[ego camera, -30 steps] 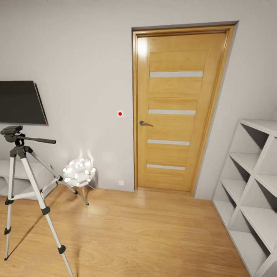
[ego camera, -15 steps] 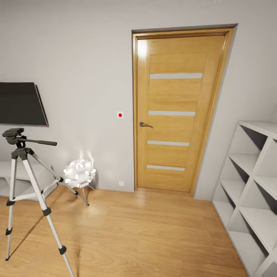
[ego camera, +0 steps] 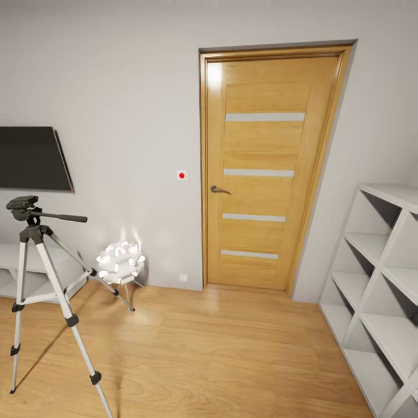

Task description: Attach the digital camera to the camera tripod in the bedroom.

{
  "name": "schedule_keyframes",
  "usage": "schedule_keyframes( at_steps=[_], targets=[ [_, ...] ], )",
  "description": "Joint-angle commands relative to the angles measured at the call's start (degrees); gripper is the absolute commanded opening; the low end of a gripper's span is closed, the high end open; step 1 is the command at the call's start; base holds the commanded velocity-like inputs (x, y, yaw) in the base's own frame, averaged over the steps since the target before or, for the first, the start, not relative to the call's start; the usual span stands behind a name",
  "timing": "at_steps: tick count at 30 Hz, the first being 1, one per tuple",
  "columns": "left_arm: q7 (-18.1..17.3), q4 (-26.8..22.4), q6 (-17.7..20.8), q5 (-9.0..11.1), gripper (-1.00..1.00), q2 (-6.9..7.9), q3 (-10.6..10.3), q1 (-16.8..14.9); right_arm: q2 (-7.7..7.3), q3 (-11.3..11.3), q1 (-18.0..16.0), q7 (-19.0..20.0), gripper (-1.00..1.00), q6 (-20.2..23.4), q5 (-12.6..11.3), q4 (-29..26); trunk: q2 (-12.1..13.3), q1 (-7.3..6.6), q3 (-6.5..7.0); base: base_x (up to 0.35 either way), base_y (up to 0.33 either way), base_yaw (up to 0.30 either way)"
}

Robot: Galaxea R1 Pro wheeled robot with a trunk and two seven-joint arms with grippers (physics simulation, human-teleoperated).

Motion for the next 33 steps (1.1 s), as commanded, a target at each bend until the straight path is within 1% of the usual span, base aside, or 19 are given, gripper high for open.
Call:
schedule_keyframes(
  at_steps=[1,9,10,11,13,14,17,33],
  targets=[
    [0.03,0.0,0.12,0.34,-1.0,0.0,-0.5,-0.05,-0.01,-0.11,-0.05,0.1,1.0,-0.3,0.45,0.18,0.34,-0.21,0.1,0.0,0.0,0.0],
    [-0.14,0.0,0.11,0.3,-1.0,0.0,-0.5,-0.05,0.01,-0.12,0.13,0.11,1.0,-0.32,0.47,0.18,3.55,-1.97,1.53,0.0,0.0,0.0],
    [-0.58,0.0,0.11,0.3,-1.0,0.0,-0.5,-0.05,0.03,-0.12,0.14,0.13,1.0,-0.33,0.47,0.18,3.95,-2.19,1.71,0.0,0.0,0.0],
    [-1.98,0.0,0.15,0.3,-1.0,0.06,-0.5,-0.05,0.07,-0.11,0.15,0.15,1.0,-0.33,0.47,0.18,4.35,-2.41,1.89,0.0,0.0,0.0],
    [-3.29,0.0,0.17,0.33,-1.0,0.12,-0.5,-0.01,0.08,-0.11,0.15,0.16,1.0,-0.33,0.47,0.18,5.15,-2.85,2.25,0.0,0.0,0.0],
    [-4.48,0.0,0.15,0.35,-1.0,0.2,-0.5,0.05,0.07,-0.1,0.15,0.16,1.0,-0.33,0.47,0.18,5.56,-3.07,2.43,0.0,0.0,0.0],
    [-6.15,0.0,0.12,0.38,-1.0,0.32,-0.5,0.18,0.1,-0.05,0.16,0.14,1.0,-0.33,0.47,0.18,6.76,-3.73,2.97,0.0,0.0,0.0],
    [-6.55,0.0,0.11,0.38,-1.0,0.35,-0.5,0.21,0.1,-0.07,0.16,0.17,1.0,-0.33,0.48,0.18,13.18,-7.24,5.84,0.0,0.0,0.0]
  ],
)
